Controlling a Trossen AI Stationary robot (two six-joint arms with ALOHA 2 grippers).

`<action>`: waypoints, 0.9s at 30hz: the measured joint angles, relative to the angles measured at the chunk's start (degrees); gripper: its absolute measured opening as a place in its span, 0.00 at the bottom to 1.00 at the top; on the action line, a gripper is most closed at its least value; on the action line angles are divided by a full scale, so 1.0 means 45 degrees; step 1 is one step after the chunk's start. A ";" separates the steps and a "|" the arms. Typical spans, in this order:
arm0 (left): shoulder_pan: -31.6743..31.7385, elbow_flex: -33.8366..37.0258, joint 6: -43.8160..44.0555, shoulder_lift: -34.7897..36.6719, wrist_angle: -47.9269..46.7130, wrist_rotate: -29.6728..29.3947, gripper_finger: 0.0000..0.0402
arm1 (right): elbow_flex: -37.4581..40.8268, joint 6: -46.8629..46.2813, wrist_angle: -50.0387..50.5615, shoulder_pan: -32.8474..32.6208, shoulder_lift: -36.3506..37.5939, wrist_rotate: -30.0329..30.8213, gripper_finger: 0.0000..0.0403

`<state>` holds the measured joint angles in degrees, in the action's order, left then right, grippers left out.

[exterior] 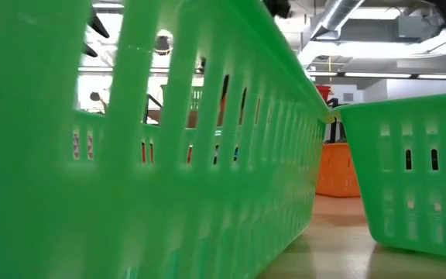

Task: Stack baskets on shelf by color
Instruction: Stack the red bin on top of the red bin on the shelf

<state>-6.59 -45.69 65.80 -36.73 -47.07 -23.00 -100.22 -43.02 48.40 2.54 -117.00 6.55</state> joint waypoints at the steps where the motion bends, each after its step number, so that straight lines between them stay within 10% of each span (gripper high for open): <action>1: -0.0002 0.0000 0.0005 0.0005 0.0005 0.0001 0.46 | -0.0005 0.0000 -0.0132 0.0076 -0.0139 0.0037 0.45; 27: -0.0001 0.0000 -0.0049 0.0000 0.0000 0.0033 0.46 | 0.0068 -0.0472 0.5695 -0.1674 -0.0676 -0.1306 0.42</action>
<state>-6.59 -45.69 65.58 -36.73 -47.07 -22.85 -99.92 -45.14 74.03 -4.99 -120.04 0.68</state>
